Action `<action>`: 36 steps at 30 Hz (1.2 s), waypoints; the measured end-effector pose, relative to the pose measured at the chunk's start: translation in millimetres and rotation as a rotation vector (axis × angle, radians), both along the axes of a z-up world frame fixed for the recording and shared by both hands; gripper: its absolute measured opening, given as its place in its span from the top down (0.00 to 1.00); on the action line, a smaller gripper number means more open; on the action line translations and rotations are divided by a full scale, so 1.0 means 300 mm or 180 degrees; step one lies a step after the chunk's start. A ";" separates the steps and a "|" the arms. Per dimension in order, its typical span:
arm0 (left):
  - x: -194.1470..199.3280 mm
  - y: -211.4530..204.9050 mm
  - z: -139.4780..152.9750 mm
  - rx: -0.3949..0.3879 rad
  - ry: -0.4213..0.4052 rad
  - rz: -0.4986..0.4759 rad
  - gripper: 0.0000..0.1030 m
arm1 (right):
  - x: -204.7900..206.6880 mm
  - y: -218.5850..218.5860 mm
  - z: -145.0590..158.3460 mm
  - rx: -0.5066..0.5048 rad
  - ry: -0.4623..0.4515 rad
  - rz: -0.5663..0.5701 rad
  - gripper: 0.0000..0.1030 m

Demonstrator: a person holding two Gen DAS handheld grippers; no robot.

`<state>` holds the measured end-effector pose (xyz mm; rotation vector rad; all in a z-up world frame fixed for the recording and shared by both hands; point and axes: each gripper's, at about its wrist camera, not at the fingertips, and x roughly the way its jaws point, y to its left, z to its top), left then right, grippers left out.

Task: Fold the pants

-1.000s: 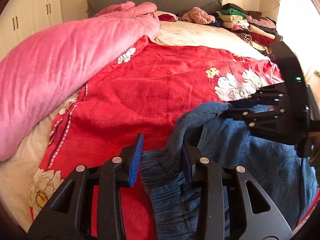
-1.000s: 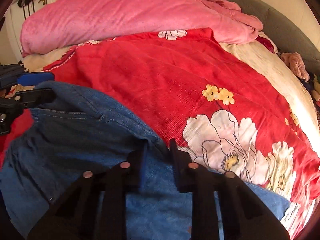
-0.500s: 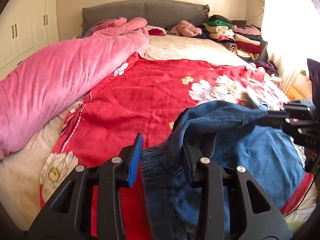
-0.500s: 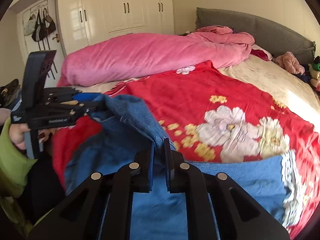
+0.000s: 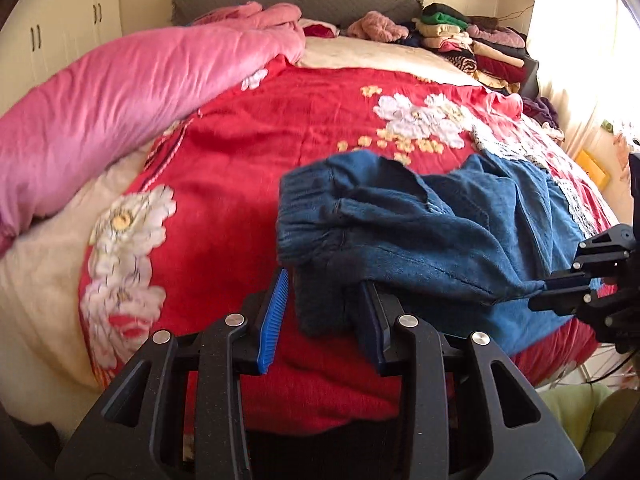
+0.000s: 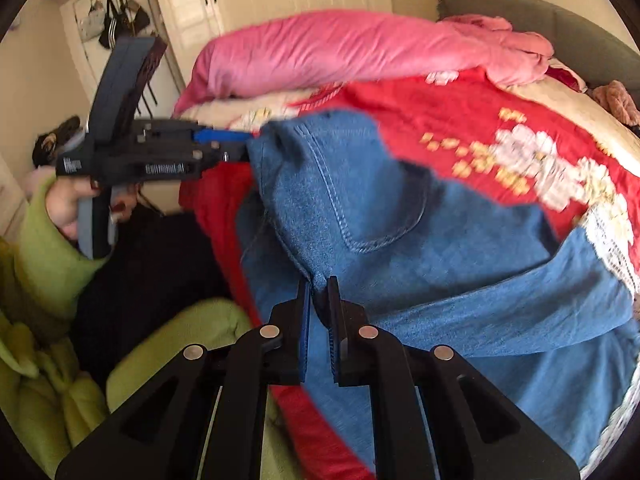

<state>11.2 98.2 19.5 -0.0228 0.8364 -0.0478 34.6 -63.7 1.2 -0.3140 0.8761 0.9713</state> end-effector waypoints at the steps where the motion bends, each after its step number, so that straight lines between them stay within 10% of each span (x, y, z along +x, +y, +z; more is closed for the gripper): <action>1: -0.013 0.007 -0.002 -0.0013 0.0016 0.0016 0.74 | -0.005 0.000 -0.008 -0.0002 0.0032 -0.0001 0.93; 15: 0.031 -0.087 0.112 -0.0101 -0.0198 -0.0095 0.72 | -0.076 -0.025 -0.003 0.0075 0.0030 0.0037 0.92; 20: 0.116 -0.146 0.050 0.0208 -0.0042 -0.0104 0.67 | 0.008 -0.060 0.021 0.0134 -0.0092 -0.0306 0.70; 27: 0.067 -0.119 -0.082 0.0255 0.0218 -0.0058 0.67 | 0.050 -0.026 -0.128 -0.0215 0.0389 -0.0432 0.69; 36: -0.009 -0.101 0.020 0.0043 -0.0100 0.0028 0.57 | 0.043 -0.198 0.064 0.0160 0.0069 -0.0794 0.61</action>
